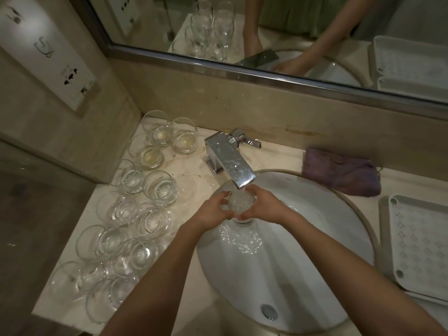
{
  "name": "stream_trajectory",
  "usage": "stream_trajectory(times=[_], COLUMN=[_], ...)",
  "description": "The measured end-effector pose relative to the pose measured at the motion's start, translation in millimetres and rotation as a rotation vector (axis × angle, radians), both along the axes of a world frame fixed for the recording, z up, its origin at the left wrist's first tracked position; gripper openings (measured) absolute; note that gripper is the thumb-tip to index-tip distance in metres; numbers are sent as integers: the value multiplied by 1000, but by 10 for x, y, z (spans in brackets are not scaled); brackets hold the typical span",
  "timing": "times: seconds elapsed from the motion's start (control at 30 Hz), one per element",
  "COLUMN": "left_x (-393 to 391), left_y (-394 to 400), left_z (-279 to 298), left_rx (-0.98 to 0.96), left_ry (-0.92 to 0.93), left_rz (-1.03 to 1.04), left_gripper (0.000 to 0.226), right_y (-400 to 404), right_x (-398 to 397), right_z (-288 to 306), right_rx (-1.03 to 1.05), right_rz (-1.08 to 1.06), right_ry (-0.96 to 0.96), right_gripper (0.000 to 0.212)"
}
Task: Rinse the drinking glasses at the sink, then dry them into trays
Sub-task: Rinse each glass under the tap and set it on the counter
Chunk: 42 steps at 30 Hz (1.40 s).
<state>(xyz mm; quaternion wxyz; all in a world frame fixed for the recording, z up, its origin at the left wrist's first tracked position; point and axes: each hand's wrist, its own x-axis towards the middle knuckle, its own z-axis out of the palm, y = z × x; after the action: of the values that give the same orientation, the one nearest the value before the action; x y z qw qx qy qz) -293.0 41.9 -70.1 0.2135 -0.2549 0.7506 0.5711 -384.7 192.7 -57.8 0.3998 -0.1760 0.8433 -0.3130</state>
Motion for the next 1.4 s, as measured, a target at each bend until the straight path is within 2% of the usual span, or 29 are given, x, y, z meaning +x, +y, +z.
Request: stream_trajectory(times=[0.1, 0.17, 0.27, 0.33, 0.43, 0.53, 0.7, 0.87, 1.0, 1.1, 1.17, 1.27, 1.3, 1.4], left_x=[-57, -69, -32, -12, -5, -8, 81, 117, 113, 85, 37, -56, -75, -89], left_y=[-1, -33, -60, -29, 57, 99, 126, 161, 195, 192, 174, 126, 119, 113], left_z=[71, 57, 10, -26, -28, -22, -120, -142, -72, -84, -69, -21, -3, 54], left_rx=[-90, -66, 40, 70, 51, 94, 20, 3, 223, 286, 330, 352, 339, 381], left_ry=[50, 41, 3, 3, 62, 144, 90, 102, 157, 162, 116, 18, -14, -130], left_rz=[-63, -34, 37, 58, 82, 98, 6, 68, 230, 295, 375, 409, 396, 433], left_gripper=[68, 70, 66, 65, 63, 57, 94, 79, 57, 57, 42, 14, 12, 19], right_y=[81, 72, -15, -54, -4, 46, 30, 81, 138, 210, 250, 250, 229, 167], right_x=[108, 208, 160, 57, -28, 81, 265, 293, 285, 237, 199, 115, 89, 45], right_z=[-69, -54, -1, 46, 24, -4, -76, -192, -201, -173, -159, -121, -101, -77], right_rx=[-126, -162, -11, 77, 18, -91, -271, -439, -547, -524, -436, -281, -279, -306], right_rz=[-186, -202, 51, 157, -4, -260, -591, -789, -807, -760, -650, -425, -346, -216], right_ry=[-88, -25, 222, 230, 45, -81, -294, -580, -726, -780, -678, -297, -235, -283], right_gripper=[80, 81, 84, 84, 87, 76, 61, 50, 33, 51, 64, 90, 96, 92])
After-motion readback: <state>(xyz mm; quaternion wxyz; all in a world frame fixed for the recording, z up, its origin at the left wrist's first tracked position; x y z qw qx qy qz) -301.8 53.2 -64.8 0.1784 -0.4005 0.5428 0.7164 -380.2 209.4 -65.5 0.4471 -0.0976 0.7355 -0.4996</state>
